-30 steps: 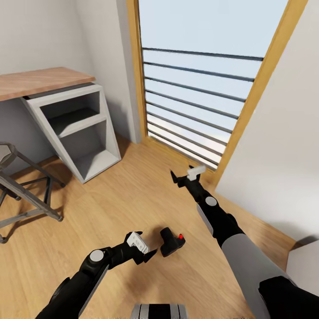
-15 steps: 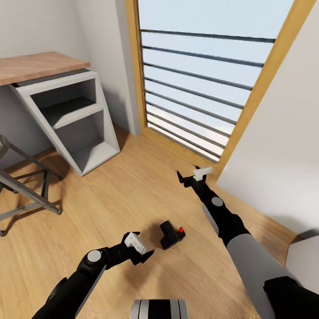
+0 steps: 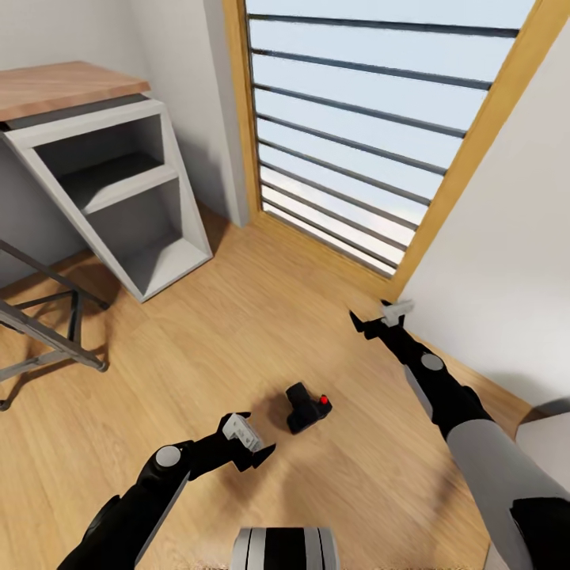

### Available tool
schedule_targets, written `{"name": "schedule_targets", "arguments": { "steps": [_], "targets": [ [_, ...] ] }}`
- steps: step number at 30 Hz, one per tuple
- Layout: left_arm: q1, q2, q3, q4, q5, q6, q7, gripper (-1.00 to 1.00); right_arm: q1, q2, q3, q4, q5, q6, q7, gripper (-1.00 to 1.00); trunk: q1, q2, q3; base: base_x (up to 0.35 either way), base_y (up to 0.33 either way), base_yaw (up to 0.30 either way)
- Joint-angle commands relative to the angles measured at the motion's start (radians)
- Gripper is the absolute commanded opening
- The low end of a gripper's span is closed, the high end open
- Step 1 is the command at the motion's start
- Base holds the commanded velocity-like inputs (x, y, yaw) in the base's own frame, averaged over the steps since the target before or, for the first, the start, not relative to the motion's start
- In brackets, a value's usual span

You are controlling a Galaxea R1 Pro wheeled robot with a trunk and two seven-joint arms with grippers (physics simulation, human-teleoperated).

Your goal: Attach the digital camera to the camera tripod in the bedroom.

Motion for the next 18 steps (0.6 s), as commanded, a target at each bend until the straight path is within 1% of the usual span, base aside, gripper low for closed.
{"name": "schedule_targets", "arguments": {
  "steps": [1,2,3,6,12,13,15,16,17,18],
  "targets": [
    [0.000,0.000,0.000,-0.003,-0.007,0.003,-0.003,1.00,0.000,-0.003,-0.009,0.001,-0.002,-0.003,0.013,1.00,0.000,-0.001,-0.005,0.000,0.000,0.000],
    [0.000,-0.001,0.001,-0.008,-0.007,0.003,-0.003,1.00,0.001,-0.005,-0.034,0.002,-0.002,-0.003,0.036,1.00,0.001,-0.001,-0.009,0.000,0.000,0.000],
    [0.000,-0.003,0.001,-0.027,-0.007,0.004,-0.002,1.00,0.002,-0.007,-0.074,0.005,-0.002,-0.004,0.072,1.00,0.001,-0.001,-0.012,0.000,0.000,0.000],
    [0.000,-0.005,0.001,-0.061,-0.007,0.005,0.000,1.00,0.003,-0.008,-0.095,0.012,-0.002,-0.005,0.090,1.00,0.002,-0.002,-0.024,0.000,0.000,0.000],
    [0.000,-0.008,0.002,-0.078,-0.007,0.006,0.005,1.00,0.004,-0.003,-0.103,0.025,-0.002,-0.011,0.095,1.00,0.005,-0.003,-0.047,0.000,0.000,0.000],
    [0.000,-0.009,0.008,-0.084,-0.007,0.005,0.006,1.00,0.004,0.000,-0.104,0.036,-0.002,-0.046,0.094,1.00,0.006,-0.003,-0.051,0.000,0.000,0.000],
    [0.000,-0.010,0.015,-0.086,-0.006,0.004,0.006,1.00,0.004,0.002,-0.105,0.048,-0.002,-0.072,0.094,1.00,0.007,-0.004,-0.059,0.000,0.000,0.000],
    [0.000,-0.013,0.050,-0.088,-0.006,0.003,0.007,1.00,0.004,0.006,-0.106,0.069,-0.003,-0.129,0.092,1.00,0.007,-0.004,-0.063,0.000,0.000,0.000],
    [0.000,-0.016,0.064,-0.089,-0.005,0.003,0.007,1.00,0.004,0.007,-0.106,0.073,-0.003,-0.143,0.092,1.00,0.007,-0.004,-0.067,0.000,0.000,0.000],
    [0.000,-0.017,0.070,-0.089,-0.005,0.003,0.007,1.00,0.004,0.007,-0.106,0.074,-0.003,-0.148,0.092,1.00,0.008,-0.005,-0.070,0.000,0.000,0.000]
  ]
}}
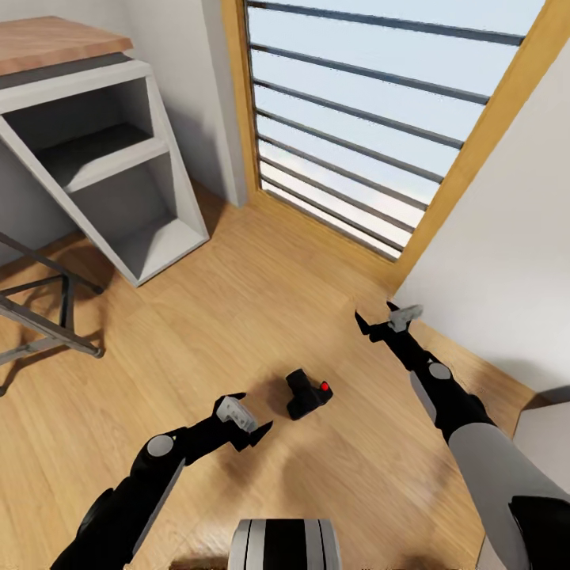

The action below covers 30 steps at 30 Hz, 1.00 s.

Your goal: Attach the digital camera to the camera tripod in the bedroom.

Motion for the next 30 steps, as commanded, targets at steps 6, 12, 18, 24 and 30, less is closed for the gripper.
{"name": "schedule_targets", "arguments": {
  "steps": [6,12,18,24,30],
  "targets": [
    [0.000,-0.020,0.017,-0.003,-0.007,0.004,-0.005,1.00,0.000,0.008,-0.002,0.006,-0.002,-0.034,0.003,1.00,0.002,-0.002,-0.024,0.000,0.000,0.000],
    [0.000,-0.044,0.020,-0.003,-0.007,0.005,-0.006,1.00,0.004,0.026,-0.002,0.007,-0.001,-0.107,0.001,1.00,0.005,-0.003,-0.047,0.000,0.000,0.000],
    [0.000,-0.052,0.017,-0.002,-0.007,0.006,-0.007,1.00,0.028,0.035,-0.002,0.012,-0.002,-0.242,0.001,1.00,0.008,-0.005,-0.070,0.000,0.000,0.000],
    [0.000,-0.052,0.014,0.002,-0.007,0.006,-0.008,1.00,0.032,0.035,-0.002,0.012,-0.003,-0.265,0.001,1.00,0.011,-0.006,-0.094,0.000,0.000,0.000],
    [0.000,-0.046,0.012,0.006,-0.007,0.005,-0.009,1.00,0.039,0.035,-0.005,0.011,-0.063,-0.298,0.002,1.00,0.013,-0.007,-0.117,0.000,0.000,0.000]
  ]
}}
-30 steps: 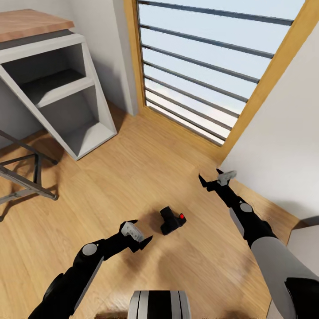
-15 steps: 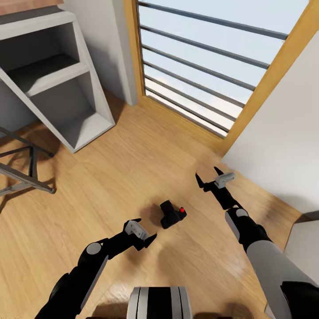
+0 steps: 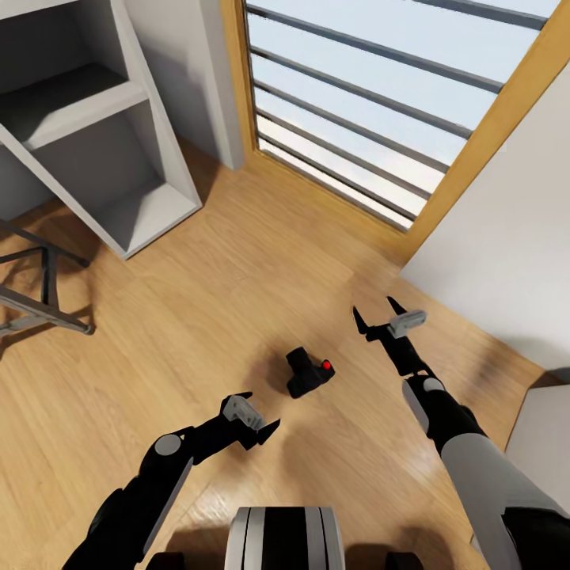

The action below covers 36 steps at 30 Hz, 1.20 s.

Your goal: Attach the digital camera to the camera tripod in the bedroom.

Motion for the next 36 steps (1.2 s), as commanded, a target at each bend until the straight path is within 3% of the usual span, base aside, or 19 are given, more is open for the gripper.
{"name": "schedule_targets", "arguments": {
  "steps": [1,3,5,16,30,36],
  "targets": [
    [0.000,0.002,-0.001,-0.001,-0.007,0.003,-0.004,1.00,0.001,0.000,-0.002,0.001,-0.038,-0.021,0.009,1.00,0.000,-0.001,-0.005,0.000,0.000,0.000],
    [0.000,0.003,-0.001,-0.001,-0.008,0.002,-0.004,1.00,0.010,0.000,-0.002,0.002,-0.094,-0.079,0.009,1.00,0.001,-0.001,-0.012,0.000,0.000,0.000],
    [0.000,0.003,-0.001,0.000,-0.008,0.002,-0.004,1.00,0.014,0.000,-0.002,0.002,-0.104,-0.095,0.009,1.00,0.002,-0.001,-0.020,0.000,0.000,0.000],
    [0.000,0.004,-0.002,0.001,-0.008,0.000,-0.004,1.00,0.024,0.000,-0.002,0.002,-0.118,-0.197,0.011,1.00,0.007,-0.004,-0.063,0.000,0.000,0.000],
    [0.000,0.003,-0.002,-0.003,-0.008,-0.010,-0.004,1.00,0.025,0.000,0.000,-0.001,-0.118,-0.217,0.011,1.00,0.013,-0.007,-0.117,0.000,0.000,0.000],
    [0.000,0.005,-0.010,-0.047,-0.008,-0.009,-0.006,1.00,0.025,0.000,0.001,-0.001,-0.118,-0.219,0.012,1.00,0.016,-0.009,-0.140,0.000,0.000,0.000]
  ]
}}
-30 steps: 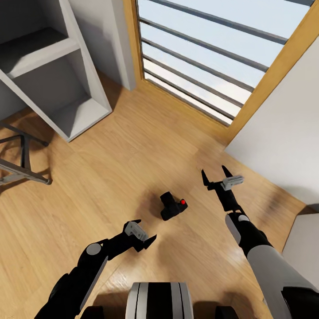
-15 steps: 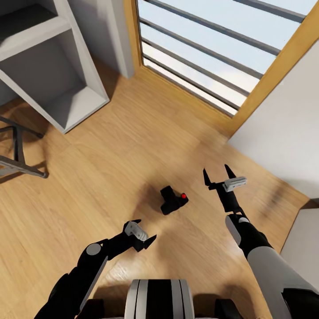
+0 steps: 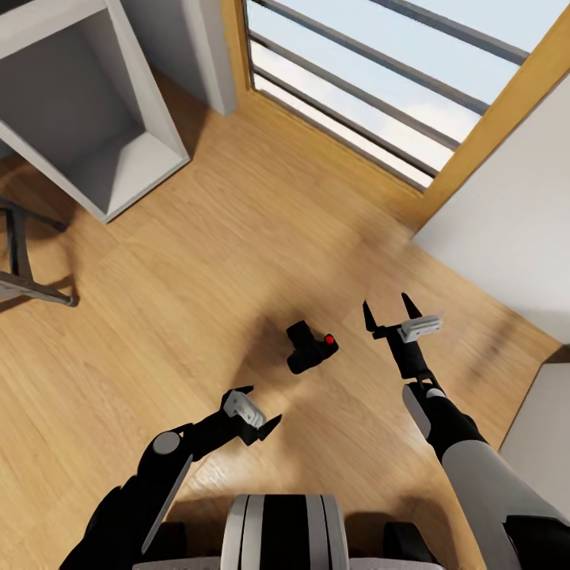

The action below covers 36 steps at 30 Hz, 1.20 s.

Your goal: Attach the digital camera to the camera tripod in the bedroom.

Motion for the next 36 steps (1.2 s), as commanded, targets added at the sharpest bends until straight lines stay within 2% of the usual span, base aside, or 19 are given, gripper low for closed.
{"name": "schedule_targets", "arguments": {
  "steps": [1,6,11,18,26,36],
  "targets": [
    [0.000,0.003,-0.001,-0.015,-0.007,0.004,-0.004,1.00,0.000,0.000,-0.001,0.001,-0.009,-0.001,0.010,1.00,0.000,0.000,-0.004,0.000,0.000,0.000],
    [0.001,0.020,-0.007,-0.099,-0.007,0.005,-0.004,1.00,0.000,0.000,-0.001,0.001,-0.009,-0.001,0.010,1.00,0.003,-0.002,-0.024,0.000,0.000,0.000],
    [0.002,0.028,-0.008,-0.148,-0.007,0.005,-0.003,1.00,0.000,0.000,-0.001,0.002,-0.009,-0.001,0.010,1.00,0.005,-0.003,-0.043,0.000,0.000,0.000],
    [0.002,0.034,-0.007,-0.195,-0.007,0.006,-0.003,1.00,0.000,0.000,-0.001,0.002,-0.009,0.000,0.010,1.00,0.008,-0.004,-0.070,0.000,0.000,0.000],
    [0.002,0.035,-0.005,-0.204,-0.007,0.009,-0.003,1.00,0.000,0.000,-0.001,0.002,-0.009,0.000,0.009,1.00,0.012,-0.006,-0.101,0.000,0.000,0.000],
    [0.002,0.036,-0.006,-0.201,-0.007,0.007,-0.003,1.00,0.000,0.000,-0.001,0.002,-0.009,0.000,0.009,1.00,0.016,-0.009,-0.103,0.000,0.000,0.000]
  ]
}}
